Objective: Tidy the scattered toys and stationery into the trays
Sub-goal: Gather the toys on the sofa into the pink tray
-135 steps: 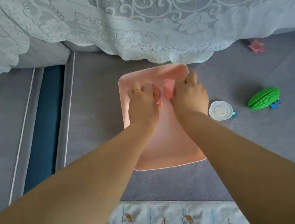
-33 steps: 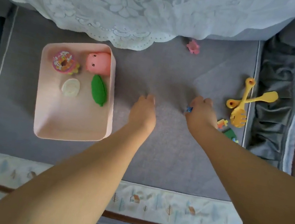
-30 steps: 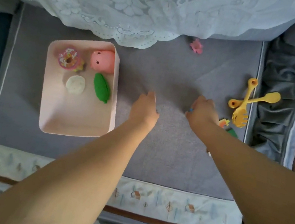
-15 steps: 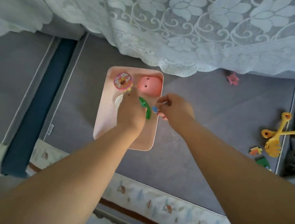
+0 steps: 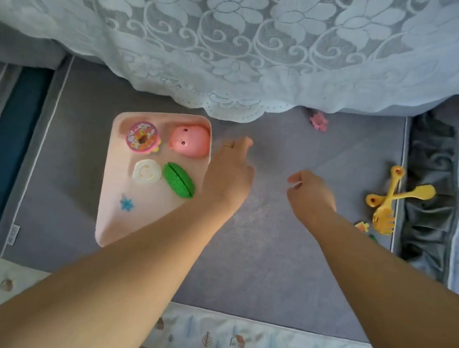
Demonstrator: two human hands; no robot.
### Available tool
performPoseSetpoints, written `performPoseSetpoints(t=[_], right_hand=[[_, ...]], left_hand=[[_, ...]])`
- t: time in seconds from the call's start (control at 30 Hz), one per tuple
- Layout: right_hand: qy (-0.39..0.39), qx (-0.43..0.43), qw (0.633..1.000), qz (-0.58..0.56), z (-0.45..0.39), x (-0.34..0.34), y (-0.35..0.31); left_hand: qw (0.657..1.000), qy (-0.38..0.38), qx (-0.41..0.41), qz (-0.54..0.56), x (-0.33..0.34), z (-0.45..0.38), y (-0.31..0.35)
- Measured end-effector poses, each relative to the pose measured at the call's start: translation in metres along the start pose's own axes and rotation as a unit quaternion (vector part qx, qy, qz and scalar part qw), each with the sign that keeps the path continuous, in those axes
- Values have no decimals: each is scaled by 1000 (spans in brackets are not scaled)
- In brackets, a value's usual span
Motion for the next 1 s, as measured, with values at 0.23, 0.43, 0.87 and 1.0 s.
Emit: performPoseSetpoints(t=[0.23, 0.43, 0.87, 1.0], right_hand=[[58, 6, 998, 26, -29, -47, 56], [95, -12, 995, 29, -43, -68, 94], [139, 187, 972, -23, -40, -65, 174], [86, 163, 982, -38, -32, -51, 151]], left_hand=[[991, -84, 84, -66, 72, -54, 62], [971, -78, 189, -124, 119, -113, 98], [961, -95, 126, -225, 141, -90, 95], [986, -84, 70, -127, 125, -58, 72]])
Point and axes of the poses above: each hand's wrist, its own z-axis away from the middle knuckle, its own x-axis out of the palm, y = z × x, the point moved 8 cm from there along -z, towards the middle knuckle, and after that the axes turned 6 degrees about z, right-handed, at the moved point
